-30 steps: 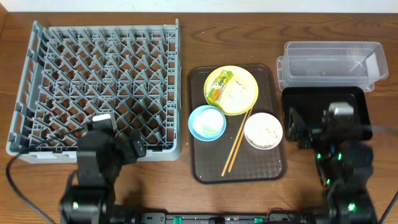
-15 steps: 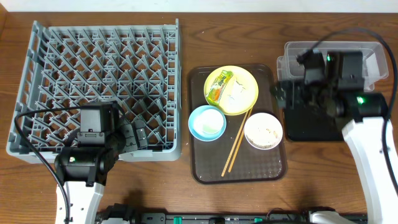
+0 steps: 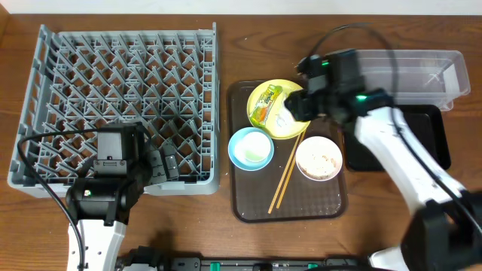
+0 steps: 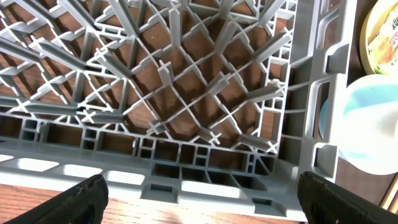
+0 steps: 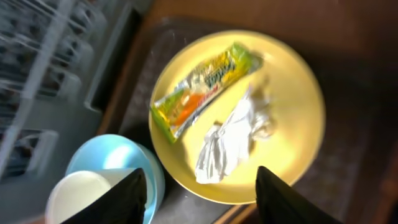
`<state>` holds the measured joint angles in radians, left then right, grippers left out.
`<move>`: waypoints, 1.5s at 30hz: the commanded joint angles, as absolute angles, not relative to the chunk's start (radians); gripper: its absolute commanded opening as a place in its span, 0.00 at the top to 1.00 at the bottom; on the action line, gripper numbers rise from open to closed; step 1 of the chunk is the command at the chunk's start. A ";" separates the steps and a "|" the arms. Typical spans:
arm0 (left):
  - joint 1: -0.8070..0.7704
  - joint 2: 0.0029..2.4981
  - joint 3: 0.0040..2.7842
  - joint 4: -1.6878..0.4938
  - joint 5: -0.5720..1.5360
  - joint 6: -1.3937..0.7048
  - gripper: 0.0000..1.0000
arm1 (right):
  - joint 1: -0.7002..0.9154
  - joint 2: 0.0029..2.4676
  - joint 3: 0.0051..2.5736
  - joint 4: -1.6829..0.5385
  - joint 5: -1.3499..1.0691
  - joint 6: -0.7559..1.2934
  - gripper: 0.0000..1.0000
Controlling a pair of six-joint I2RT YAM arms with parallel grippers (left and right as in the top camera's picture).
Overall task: Sort waste into correct bins and load items into the dishwasher rack
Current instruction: 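Reach the right gripper to the white tissue on the yellow plate and grasp, then carry the tissue with the right gripper and drop it into the clear bin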
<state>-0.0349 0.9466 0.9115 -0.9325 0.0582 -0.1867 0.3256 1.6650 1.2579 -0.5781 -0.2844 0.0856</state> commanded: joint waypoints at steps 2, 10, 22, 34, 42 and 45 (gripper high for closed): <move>-0.037 0.947 0.937 -0.934 0.068 -0.196 0.02 | 0.390 1.752 1.279 -0.570 -0.139 0.184 0.49; -0.037 0.947 0.937 -0.934 0.068 -0.196 0.02 | 0.435 1.893 1.279 -0.551 -0.097 0.270 0.53; -0.037 0.947 0.937 -0.934 0.068 -0.196 0.02 | 0.432 1.941 1.283 -0.542 -0.079 0.315 0.89; -0.037 0.947 0.937 -0.934 0.068 -0.196 0.02 | 0.266 1.655 1.315 -0.497 0.007 0.332 0.98; -0.037 0.947 0.937 -0.934 0.068 -0.196 0.02 | 0.070 1.610 1.314 -0.397 0.101 0.389 0.97; -0.037 0.947 0.937 -0.934 0.068 -0.196 0.02 | 0.024 1.625 1.314 -0.395 0.101 0.389 0.98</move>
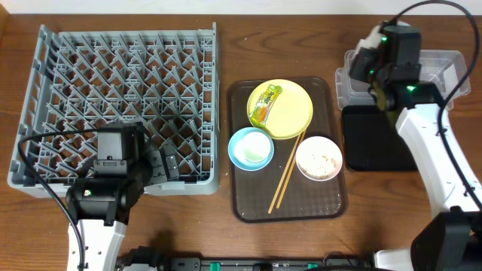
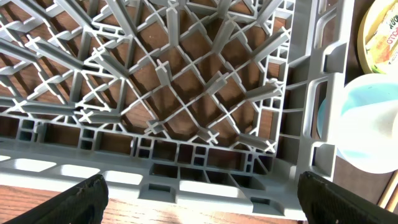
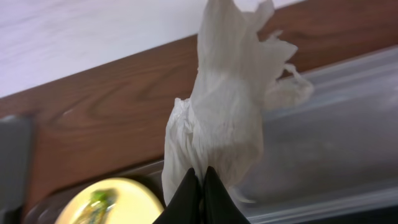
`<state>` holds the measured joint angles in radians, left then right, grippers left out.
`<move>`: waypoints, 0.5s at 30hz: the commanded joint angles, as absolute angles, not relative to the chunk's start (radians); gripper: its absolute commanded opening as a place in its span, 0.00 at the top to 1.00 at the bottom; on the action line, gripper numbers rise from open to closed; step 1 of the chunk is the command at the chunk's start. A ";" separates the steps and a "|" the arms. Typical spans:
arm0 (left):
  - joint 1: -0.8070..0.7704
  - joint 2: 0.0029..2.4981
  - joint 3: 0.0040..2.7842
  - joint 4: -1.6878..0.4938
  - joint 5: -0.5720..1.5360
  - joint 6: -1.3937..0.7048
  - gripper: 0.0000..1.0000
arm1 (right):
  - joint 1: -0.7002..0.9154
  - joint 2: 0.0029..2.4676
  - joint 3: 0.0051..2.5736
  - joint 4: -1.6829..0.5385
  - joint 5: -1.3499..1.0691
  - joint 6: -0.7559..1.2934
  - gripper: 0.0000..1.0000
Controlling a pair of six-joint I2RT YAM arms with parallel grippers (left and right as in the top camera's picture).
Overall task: Sort waste into correct bins and load items into the dishwasher rack
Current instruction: 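Carry the tissue with the right gripper and drop it into the clear bin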
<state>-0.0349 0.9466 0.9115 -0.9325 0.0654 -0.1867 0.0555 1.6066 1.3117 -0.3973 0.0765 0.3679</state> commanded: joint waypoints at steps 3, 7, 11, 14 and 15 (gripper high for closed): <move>-0.037 0.947 0.937 -0.934 0.068 -0.196 0.02 | -0.003 1.642 1.314 -0.403 0.101 0.389 0.99; -0.037 0.947 0.937 -0.934 0.068 -0.196 0.02 | -0.015 1.654 1.314 -0.408 0.104 0.388 0.96; -0.037 0.947 0.937 -0.934 0.068 -0.196 0.02 | -0.017 1.663 1.314 -0.406 0.128 0.389 0.93; -0.037 0.947 0.937 -0.934 0.068 -0.196 0.02 | -0.017 1.678 1.314 -0.408 0.136 0.388 0.92; -0.037 0.947 0.937 -0.934 0.068 -0.196 0.02 | -0.017 1.682 1.314 -0.408 0.139 0.389 0.92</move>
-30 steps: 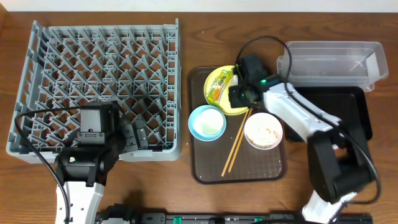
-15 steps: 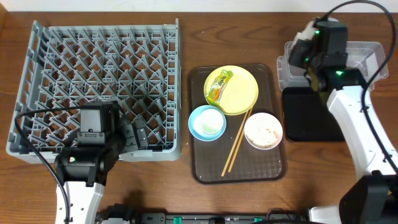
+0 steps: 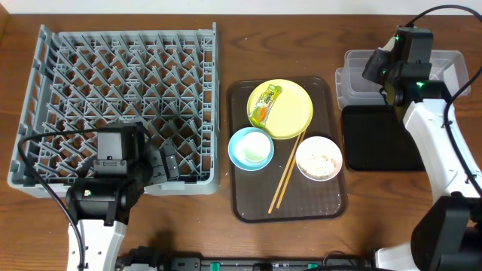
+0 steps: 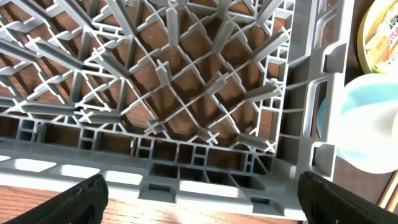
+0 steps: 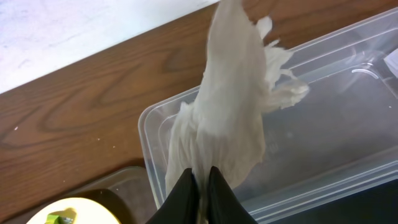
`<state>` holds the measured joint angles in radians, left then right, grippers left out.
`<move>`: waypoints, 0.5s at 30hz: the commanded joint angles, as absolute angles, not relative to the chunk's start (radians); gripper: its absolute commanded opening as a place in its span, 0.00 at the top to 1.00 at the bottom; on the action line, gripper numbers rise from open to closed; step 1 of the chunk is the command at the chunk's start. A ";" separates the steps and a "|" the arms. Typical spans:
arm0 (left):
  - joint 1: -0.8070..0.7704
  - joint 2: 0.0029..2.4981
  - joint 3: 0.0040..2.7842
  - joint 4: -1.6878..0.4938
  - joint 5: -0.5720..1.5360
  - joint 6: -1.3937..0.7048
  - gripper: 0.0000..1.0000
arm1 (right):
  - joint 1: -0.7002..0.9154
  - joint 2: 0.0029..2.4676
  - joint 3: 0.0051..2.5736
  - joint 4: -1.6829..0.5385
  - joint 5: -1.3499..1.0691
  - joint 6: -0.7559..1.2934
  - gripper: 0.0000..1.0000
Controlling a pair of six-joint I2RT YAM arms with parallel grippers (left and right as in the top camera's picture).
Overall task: Sort waste into correct bins and load items into the dishwasher rack
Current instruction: 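Carry the tissue with the right gripper and drop it into the clear bin, then move the right gripper to the green snack wrapper and grasp it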
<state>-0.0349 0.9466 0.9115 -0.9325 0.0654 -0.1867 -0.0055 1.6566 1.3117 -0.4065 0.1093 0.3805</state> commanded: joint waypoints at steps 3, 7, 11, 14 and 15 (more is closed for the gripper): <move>-0.037 0.947 0.937 -0.934 0.068 -0.196 0.02 | -0.017 1.703 1.314 -0.408 0.162 0.388 0.82; -0.037 0.947 0.937 -0.934 0.068 -0.196 0.02 | -0.017 1.725 1.314 -0.413 0.172 0.388 0.50; -0.037 0.947 0.937 -0.934 0.068 -0.196 0.02 | -0.015 1.711 1.314 -0.411 0.111 0.387 0.45; -0.037 0.947 0.937 -0.934 0.068 -0.196 0.02 | -0.005 1.687 1.314 -0.394 -0.014 0.374 0.46; -0.037 0.947 0.937 -0.934 0.068 -0.196 0.02 | 0.001 1.678 1.314 -0.390 -0.076 0.356 0.45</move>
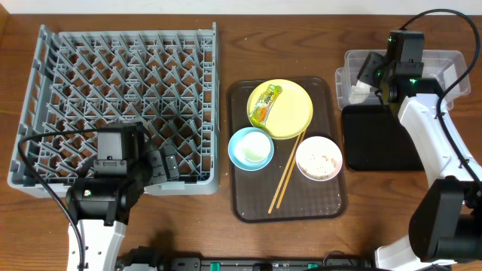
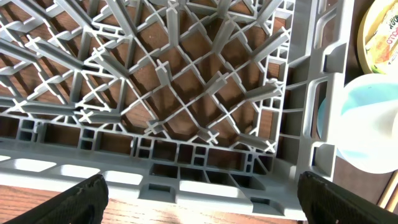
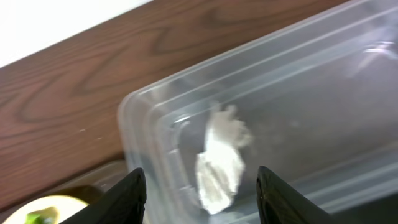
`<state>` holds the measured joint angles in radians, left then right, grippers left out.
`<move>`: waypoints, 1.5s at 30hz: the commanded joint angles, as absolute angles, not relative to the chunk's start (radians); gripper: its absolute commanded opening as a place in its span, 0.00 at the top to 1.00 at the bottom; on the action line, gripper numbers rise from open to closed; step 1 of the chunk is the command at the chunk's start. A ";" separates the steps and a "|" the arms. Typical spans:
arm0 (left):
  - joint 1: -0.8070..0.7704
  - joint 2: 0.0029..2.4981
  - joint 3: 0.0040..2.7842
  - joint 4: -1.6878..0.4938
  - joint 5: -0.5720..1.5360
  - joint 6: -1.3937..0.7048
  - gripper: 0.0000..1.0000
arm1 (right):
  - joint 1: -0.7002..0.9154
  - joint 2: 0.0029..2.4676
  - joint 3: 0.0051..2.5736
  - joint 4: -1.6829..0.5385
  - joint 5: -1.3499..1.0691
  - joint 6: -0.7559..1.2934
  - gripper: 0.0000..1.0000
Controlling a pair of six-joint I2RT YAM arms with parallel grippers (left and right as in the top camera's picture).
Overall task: Sort waste into correct bins and load items into the dishwasher rack
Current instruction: 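Move the right gripper to the green snack wrapper and grasp it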
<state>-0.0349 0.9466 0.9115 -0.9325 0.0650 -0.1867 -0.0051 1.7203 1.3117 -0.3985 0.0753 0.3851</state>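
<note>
A crumpled white napkin point(image 3: 222, 163) lies in the left end of the clear plastic bin point(image 1: 444, 64) at the back right. My right gripper point(image 3: 202, 199) hangs open over it, empty; in the overhead view it is point(image 1: 374, 75). On the brown tray point(image 1: 248, 211) sit a yellow plate point(image 1: 294, 113) with a green snack wrapper point(image 1: 264, 104), a blue bowl point(image 1: 251, 148), a white bowl point(image 1: 318, 159) and chopsticks point(image 1: 286, 173). The grey dishwasher rack point(image 1: 120, 98) is on the left. My left gripper point(image 2: 199, 199) is open at its near edge.
A black bin point(image 1: 380, 139) lies in front of the clear bin, right of the tray. The rack's wall point(image 2: 311, 124) stands between my left gripper and the blue bowl point(image 2: 367, 124).
My right gripper has opened and let go of the white napkin, which now lies in the clear bin. The left arm has not moved.
My right gripper was open above the yellow plate, with the napkin and wrapper on it. Then it was shut on the napkin near the clear bin, then over that bin. Now the napkin lies inside and only the wrapper is on the plate.
</note>
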 commanded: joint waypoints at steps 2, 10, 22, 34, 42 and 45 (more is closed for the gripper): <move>-0.037 0.947 0.937 -0.934 0.068 -0.196 0.02 | 0.021 1.669 1.314 -0.385 -0.189 0.337 0.46; -0.037 0.947 0.937 -0.934 0.068 -0.196 0.02 | 0.194 1.691 1.312 -0.434 -0.287 0.305 0.43; -0.037 0.947 0.937 -0.934 0.068 -0.196 0.02 | 0.447 1.888 1.312 -0.367 -0.057 0.421 0.43; -0.037 0.947 0.937 -0.934 0.068 -0.196 0.02 | 0.500 2.062 1.312 -0.270 0.016 0.517 0.58; -0.037 0.947 0.937 -0.934 0.068 -0.196 0.02 | 0.500 2.064 1.312 -0.270 0.029 0.520 0.91; -0.037 0.947 0.937 -0.934 0.068 -0.196 0.02 | 0.500 2.062 1.313 -0.273 0.025 0.520 0.99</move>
<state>-0.0349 0.9466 0.9115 -0.9321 0.0650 -0.1867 0.4904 2.0598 1.3117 -0.2714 0.0090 0.5137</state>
